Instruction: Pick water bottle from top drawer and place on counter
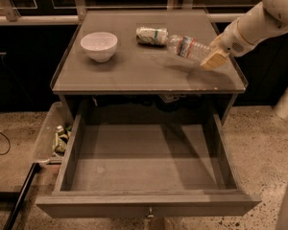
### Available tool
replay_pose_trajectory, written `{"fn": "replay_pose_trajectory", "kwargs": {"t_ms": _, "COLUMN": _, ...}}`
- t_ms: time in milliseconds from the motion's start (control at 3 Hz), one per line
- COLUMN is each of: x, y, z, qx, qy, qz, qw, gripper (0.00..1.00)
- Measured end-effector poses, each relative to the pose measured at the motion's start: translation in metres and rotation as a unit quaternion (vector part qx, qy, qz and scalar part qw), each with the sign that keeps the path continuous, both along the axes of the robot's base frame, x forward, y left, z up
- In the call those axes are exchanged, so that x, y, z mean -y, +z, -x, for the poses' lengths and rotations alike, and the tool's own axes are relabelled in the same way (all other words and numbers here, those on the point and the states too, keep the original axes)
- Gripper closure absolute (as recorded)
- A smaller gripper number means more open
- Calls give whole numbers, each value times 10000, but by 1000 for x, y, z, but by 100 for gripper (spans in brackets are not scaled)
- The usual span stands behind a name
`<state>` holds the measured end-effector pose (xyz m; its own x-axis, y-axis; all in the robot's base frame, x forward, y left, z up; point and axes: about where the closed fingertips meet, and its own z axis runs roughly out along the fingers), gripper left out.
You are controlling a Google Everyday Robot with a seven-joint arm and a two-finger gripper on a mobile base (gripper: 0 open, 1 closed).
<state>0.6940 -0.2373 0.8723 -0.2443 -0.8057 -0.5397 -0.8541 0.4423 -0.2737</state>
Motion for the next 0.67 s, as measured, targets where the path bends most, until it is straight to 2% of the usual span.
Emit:
{"fn": "replay_pose_trajectory", "kwargs": {"t_ms": 333, "x": 0, "y": -17, "z": -15, "qx": -172, "qy": 40, "qz": -135, "qw": 9998, "gripper": 100}}
{"fn": "replay_pose_trajectory", "kwargs": {"t_ms": 667, "x": -15, "y": -37, "z": -22, "qx": -412, "qy": 229, "qz": -184, "qw": 9987, "gripper": 100}}
